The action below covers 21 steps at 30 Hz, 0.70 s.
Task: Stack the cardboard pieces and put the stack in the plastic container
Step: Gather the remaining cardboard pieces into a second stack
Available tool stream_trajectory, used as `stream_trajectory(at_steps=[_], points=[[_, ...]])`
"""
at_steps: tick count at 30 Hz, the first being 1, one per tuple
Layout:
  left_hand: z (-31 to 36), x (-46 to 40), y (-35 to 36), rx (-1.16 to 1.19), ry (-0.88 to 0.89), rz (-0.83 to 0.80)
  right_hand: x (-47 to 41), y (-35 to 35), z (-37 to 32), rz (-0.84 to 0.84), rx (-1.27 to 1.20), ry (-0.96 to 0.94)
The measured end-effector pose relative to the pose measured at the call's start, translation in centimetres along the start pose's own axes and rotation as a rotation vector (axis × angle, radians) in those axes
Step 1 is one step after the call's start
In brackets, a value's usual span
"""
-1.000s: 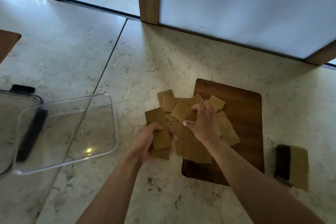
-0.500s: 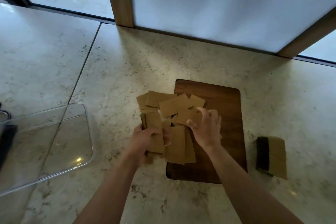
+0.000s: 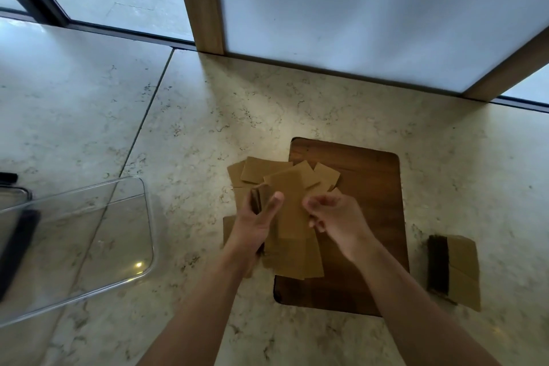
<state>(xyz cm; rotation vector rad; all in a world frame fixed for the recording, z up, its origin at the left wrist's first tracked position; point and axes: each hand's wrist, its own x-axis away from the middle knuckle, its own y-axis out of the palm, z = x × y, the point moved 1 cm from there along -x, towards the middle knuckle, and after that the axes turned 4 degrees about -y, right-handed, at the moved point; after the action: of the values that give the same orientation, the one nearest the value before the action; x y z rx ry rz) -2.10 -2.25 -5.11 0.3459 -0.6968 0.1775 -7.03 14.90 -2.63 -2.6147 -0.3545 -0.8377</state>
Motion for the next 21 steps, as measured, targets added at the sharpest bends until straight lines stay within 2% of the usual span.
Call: stream_trajectory(at_steps=[2, 3, 6, 7, 10, 12, 14, 15, 17, 18, 21], points=[[-0.3, -0.4, -0.2, -0.053, -0.016, 0.039, -0.4, 1.9, 0.1, -0.101, 0.122, -0.054], [-0.4, -0.6, -0.6, -0.029, -0.030, 0.062, -1.4, 2.3, 0.2, -0.029, 0.162, -0.099], [-0.4, -0.6, -2.9, 0.167, -0.022, 0.131, -5.3, 2.5, 0.3, 0.422, 0.398, -0.194], [-0.4, -0.7, -3.8, 0.198, -0.007, 0.164, -6.5, 3.0, 0.3, 0.471, 0.535, -0.198], [-0.6, -1.3, -5.6, 0.264, 0.040, 0.181, -8.4, 4.5, 0.4, 0.438, 0.827, -0.109], [-0.5, -1.7, -6.0, 0.335, 0.054, 0.133, -9.0, 4.3, -0.2, 0.507, 0.765, -0.180], [-0.1, -2.0, -6.1, 0.358, 0.056, 0.111, -9.2, 3.0, -0.8, 0.540, 0.561, -0.296], [0.2, -2.2, -5.9, 0.330, 0.058, 0.112, -9.0, 2.1, -1.2, 0.491, 0.397, -0.288], [1.0, -2.6, -5.3, 0.220, 0.064, 0.122, -8.2, 0.3, -1.8, 0.276, 0.024, -0.193], [1.5, -2.6, -5.1, 0.161, 0.059, 0.121, -7.6, -0.5, -2.1, 0.156, -0.051, -0.183], [2.5, -2.5, -4.1, -0.009, 0.001, -0.012, -5.9, -1.3, -3.0, -0.173, -0.006, -0.253]])
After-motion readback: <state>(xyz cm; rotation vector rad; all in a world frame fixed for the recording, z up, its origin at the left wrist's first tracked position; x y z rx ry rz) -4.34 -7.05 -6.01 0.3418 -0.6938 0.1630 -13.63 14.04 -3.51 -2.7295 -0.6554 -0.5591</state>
